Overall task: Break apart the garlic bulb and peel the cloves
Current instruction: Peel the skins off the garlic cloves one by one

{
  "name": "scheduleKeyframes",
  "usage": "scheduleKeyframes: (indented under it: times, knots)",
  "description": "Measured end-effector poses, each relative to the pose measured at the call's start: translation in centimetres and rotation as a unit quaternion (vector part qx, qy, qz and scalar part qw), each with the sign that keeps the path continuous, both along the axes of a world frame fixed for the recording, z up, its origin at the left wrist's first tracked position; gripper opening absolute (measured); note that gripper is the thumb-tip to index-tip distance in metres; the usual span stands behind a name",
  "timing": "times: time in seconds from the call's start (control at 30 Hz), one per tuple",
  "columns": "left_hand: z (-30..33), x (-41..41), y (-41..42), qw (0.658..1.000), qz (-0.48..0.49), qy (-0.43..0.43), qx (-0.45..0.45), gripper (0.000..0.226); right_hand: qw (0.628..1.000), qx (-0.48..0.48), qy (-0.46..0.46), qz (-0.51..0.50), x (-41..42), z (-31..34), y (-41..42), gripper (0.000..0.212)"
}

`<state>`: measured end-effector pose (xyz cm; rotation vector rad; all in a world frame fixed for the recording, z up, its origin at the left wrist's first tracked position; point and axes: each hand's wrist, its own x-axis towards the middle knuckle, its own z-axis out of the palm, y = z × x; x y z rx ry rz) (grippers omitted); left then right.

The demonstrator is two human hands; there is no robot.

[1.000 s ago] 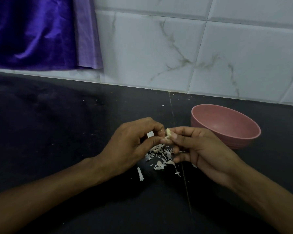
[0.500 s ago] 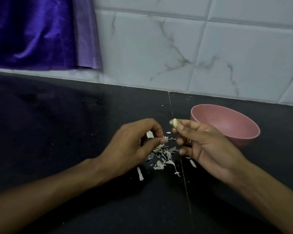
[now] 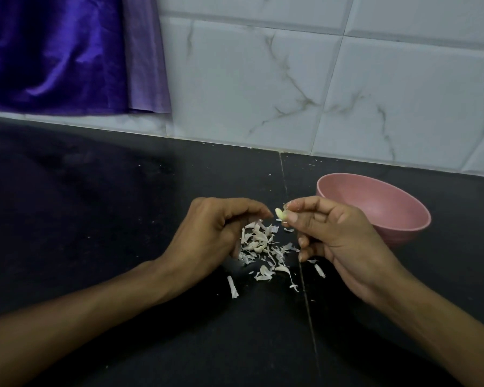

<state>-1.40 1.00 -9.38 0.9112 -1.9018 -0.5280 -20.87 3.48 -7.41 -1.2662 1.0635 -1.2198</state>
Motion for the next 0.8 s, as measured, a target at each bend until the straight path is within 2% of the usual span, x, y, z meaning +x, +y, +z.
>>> scheduleKeyframes:
  times: [0.1,0.2,0.27,0.37,0.53,0.7,0.8]
  knots:
    - [0.14,-0.03,0.18,0.999,-0.023,0.004,0.031,0.025,1.000,-0.012,0.016,-0.001,-0.05,-0.03,0.09,0.019]
    - [0.33,-0.11,0.48,0.999,-0.025,0.022,0.037,0.012,0.999,-0.022,0.030,-0.001,-0.16,-0.05,0.16,0.019]
    - [0.47,-0.11,0.53,0.999,-0.013,0.029,0.027,0.021,0.999,-0.027,0.031,0.001,-0.18,-0.06,0.19,0.020]
    - [0.46,-0.08,0.39,0.999,-0.014,0.037,0.022,0.015,0.999,-0.032,0.030,0.002,-0.13,-0.10,0.15,0.022]
    - [0.24,-0.12,0.46,0.998,-0.047,-0.006,0.031,0.025,0.998,-0.052,0.044,-0.001,-0.02,-0.04,0.10,0.026]
    - [0.38,-0.22,0.57,0.998,-0.034,0.022,0.049,0.019,0.996,-0.068,0.058,0.001,0.09,0.06,0.11,0.029]
    - [0.50,-0.12,0.42,0.999,-0.033,0.011,0.036,0.012,0.995,-0.074,0.064,-0.005,0.03,-0.11,0.06,0.027]
